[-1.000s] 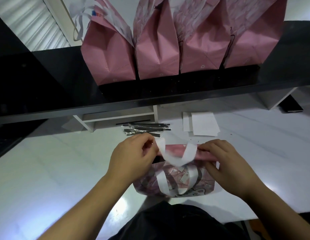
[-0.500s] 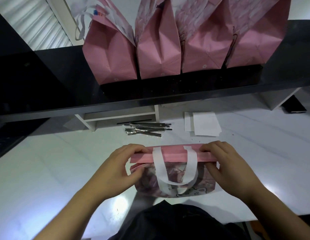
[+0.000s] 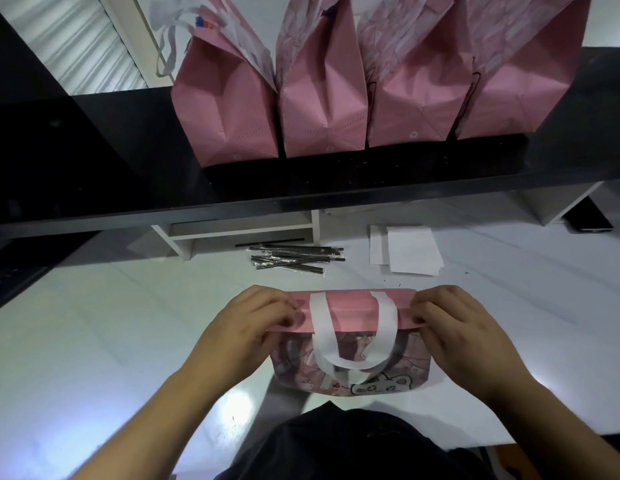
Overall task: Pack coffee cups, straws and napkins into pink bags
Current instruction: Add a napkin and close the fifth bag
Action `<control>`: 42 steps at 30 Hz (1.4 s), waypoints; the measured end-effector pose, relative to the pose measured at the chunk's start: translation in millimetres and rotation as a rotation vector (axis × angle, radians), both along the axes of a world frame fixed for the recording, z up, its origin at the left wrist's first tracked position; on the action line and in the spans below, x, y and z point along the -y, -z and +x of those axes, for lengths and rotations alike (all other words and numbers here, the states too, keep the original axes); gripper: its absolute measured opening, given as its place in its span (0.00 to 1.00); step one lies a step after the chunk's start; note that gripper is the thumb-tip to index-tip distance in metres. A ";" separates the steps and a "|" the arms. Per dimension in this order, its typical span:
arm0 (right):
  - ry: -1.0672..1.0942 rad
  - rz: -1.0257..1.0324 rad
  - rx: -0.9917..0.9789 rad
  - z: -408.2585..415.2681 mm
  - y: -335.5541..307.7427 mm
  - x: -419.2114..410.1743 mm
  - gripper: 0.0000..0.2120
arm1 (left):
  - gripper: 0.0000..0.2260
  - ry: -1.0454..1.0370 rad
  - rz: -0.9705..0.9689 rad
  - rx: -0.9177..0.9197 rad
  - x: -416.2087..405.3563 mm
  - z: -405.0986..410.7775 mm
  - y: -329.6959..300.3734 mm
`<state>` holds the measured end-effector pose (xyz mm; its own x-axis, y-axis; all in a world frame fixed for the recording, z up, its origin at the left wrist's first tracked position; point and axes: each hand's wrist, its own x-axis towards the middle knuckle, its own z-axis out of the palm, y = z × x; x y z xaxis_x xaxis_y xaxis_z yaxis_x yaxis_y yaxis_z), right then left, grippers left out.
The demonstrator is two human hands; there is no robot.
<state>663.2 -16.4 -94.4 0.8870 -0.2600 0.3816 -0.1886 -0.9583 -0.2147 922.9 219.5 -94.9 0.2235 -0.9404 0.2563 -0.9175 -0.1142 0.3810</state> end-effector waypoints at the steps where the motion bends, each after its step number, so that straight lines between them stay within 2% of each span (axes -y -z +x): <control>1: -0.002 -0.008 -0.002 -0.9 0.3 -0.2 0.11 | 0.05 0.023 0.016 0.011 -0.8 2.0 -0.2; 5: 0.034 0.002 -0.053 -6.5 2.0 -0.5 0.04 | 0.07 0.050 0.068 0.048 -5.1 6.3 -8.0; 14: 0.056 0.153 -0.099 3.2 -5.2 -4.6 0.09 | 0.13 -0.006 0.064 0.008 -1.4 -7.1 -5.2; 21: 0.039 0.113 -0.200 15.3 -13.4 -4.2 0.09 | 0.20 0.007 0.113 -0.098 12.3 -9.8 -20.7; 24: 0.006 0.102 -0.230 26.3 -17.1 -8.5 0.12 | 0.14 0.007 0.145 -0.083 25.0 -17.3 -29.2; 27: 0.007 0.095 -0.240 38.5 -21.0 -13.4 0.11 | 0.09 -0.001 0.158 -0.014 42.6 -26.3 -35.7; 31: -0.005 0.080 -0.257 51.7 -20.7 -24.3 0.04 | 0.07 0.015 0.248 0.087 63.0 -42.3 -34.0; 33: -0.012 0.078 -0.235 54.9 -18.1 -25.7 0.05 | 0.05 -0.018 0.269 0.126 67.9 -49.0 -33.2; 42: -0.043 0.133 -0.273 33.4 -24.3 -1.1 0.04 | 0.03 -0.078 0.204 0.198 63.5 -47.7 -20.2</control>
<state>696.6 -15.3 -70.1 0.9632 -0.2520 0.0932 -0.2166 -0.9336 -0.2854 875.2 155.9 -74.7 0.2617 -0.9589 0.1099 -0.9572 -0.2433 0.1570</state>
